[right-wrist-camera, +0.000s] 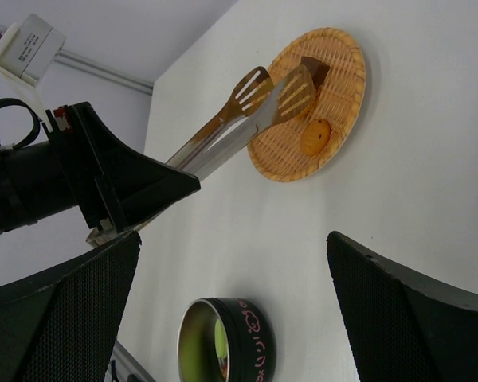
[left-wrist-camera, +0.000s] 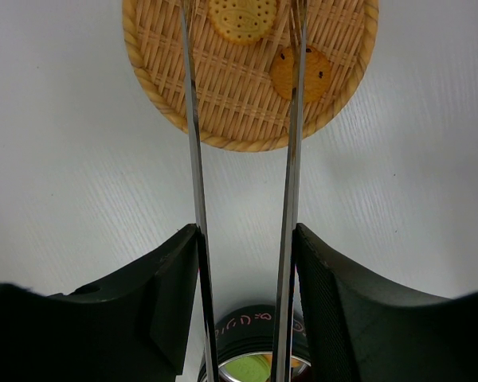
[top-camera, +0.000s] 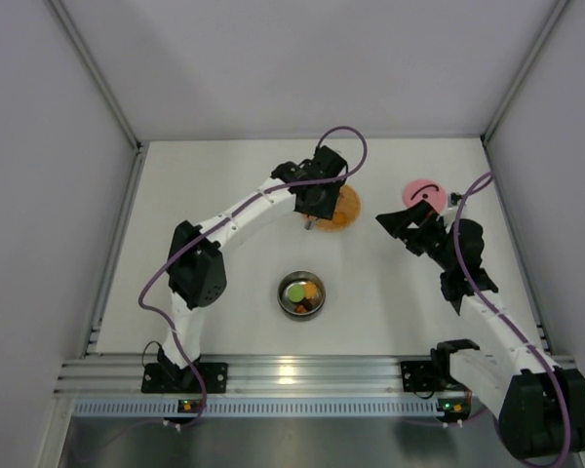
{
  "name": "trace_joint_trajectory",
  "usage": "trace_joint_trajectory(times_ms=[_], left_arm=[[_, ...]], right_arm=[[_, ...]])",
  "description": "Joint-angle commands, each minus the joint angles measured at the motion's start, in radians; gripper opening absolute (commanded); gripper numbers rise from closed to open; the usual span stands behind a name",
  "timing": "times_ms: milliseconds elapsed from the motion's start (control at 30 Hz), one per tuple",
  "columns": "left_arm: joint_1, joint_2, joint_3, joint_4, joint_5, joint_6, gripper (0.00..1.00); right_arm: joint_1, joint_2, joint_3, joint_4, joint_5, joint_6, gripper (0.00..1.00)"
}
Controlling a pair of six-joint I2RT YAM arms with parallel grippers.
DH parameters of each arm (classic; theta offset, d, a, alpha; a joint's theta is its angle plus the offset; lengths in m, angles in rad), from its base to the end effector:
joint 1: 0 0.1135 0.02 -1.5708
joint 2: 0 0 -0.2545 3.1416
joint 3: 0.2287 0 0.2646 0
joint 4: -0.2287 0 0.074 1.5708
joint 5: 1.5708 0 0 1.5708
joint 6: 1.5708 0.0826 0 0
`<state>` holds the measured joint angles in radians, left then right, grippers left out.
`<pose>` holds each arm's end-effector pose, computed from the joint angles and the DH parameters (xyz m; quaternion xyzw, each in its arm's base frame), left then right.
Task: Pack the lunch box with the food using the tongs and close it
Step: Pick up the fake food from the plate.
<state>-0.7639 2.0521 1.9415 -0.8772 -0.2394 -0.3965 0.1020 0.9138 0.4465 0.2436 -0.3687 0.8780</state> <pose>0.3641 -0.3217 0.2415 0.1400 0.9412 -0.0608 0.3013 0.2645 0.0570 0.2190 0.1849 0.7545 0.4150 0.4736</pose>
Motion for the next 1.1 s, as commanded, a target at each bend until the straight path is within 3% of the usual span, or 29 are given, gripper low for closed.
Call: trace_joint_trajectory(times_ms=[0, 367, 633, 1067], left_arm=[[0.008, 0.011, 0.005, 0.050, 0.009, 0.007, 0.55], [0.014, 0.019, -0.022, 0.067, 0.020, 0.007, 0.54], [0.017, 0.003, -0.033, 0.060, 0.051, 0.015, 0.45], [0.015, -0.168, -0.021, -0.054, 0.029, -0.002, 0.40]], right_arm=[[-0.002, -0.020, 0.014, 0.051, -0.007, -0.007, 0.99], [-0.002, -0.021, 0.011, 0.048, -0.007, -0.008, 1.00], [-0.002, -0.021, 0.011, 0.046, -0.004, -0.008, 1.00], [-0.001, -0.021, 0.011, 0.049, -0.004, -0.008, 0.99]])
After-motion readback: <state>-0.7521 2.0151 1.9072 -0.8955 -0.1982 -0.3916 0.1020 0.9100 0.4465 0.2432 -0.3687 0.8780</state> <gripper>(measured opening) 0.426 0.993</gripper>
